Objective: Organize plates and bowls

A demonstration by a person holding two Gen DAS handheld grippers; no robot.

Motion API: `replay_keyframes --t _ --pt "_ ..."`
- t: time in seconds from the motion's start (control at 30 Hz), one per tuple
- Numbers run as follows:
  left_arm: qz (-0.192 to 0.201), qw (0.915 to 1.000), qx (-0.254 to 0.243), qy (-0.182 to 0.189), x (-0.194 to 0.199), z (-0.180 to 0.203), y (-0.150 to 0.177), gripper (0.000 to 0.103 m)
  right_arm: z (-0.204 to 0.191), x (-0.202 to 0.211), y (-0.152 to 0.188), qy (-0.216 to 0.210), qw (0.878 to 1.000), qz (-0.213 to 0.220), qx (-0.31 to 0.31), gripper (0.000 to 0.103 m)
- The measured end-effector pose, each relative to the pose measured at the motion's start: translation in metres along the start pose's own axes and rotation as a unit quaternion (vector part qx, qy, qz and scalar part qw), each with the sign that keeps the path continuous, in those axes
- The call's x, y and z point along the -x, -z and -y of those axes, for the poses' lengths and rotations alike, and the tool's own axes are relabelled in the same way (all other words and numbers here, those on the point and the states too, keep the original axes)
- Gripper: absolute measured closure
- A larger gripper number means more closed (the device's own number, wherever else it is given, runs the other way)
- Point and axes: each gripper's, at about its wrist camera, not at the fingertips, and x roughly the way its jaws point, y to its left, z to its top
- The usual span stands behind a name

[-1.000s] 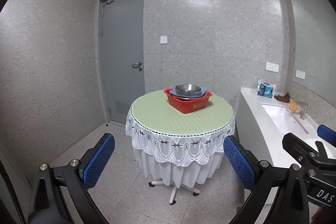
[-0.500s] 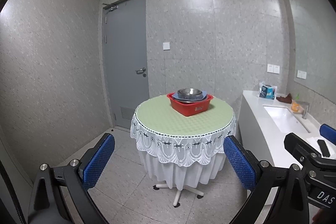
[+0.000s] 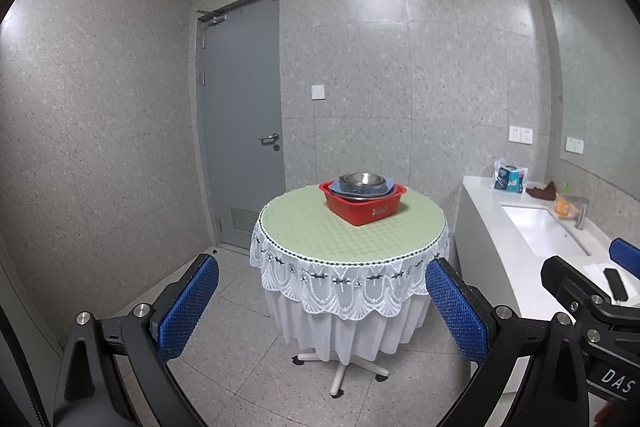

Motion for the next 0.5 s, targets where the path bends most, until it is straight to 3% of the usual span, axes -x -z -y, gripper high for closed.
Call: replay_keyframes --t 0.5 --pt "0.005 1.0000 0.004 -0.002 -0.0075 -0.0003 0.0014 0.001 0.0011 0.0008 0.0008 -0.001 1.000 0.004 0.000 0.000"
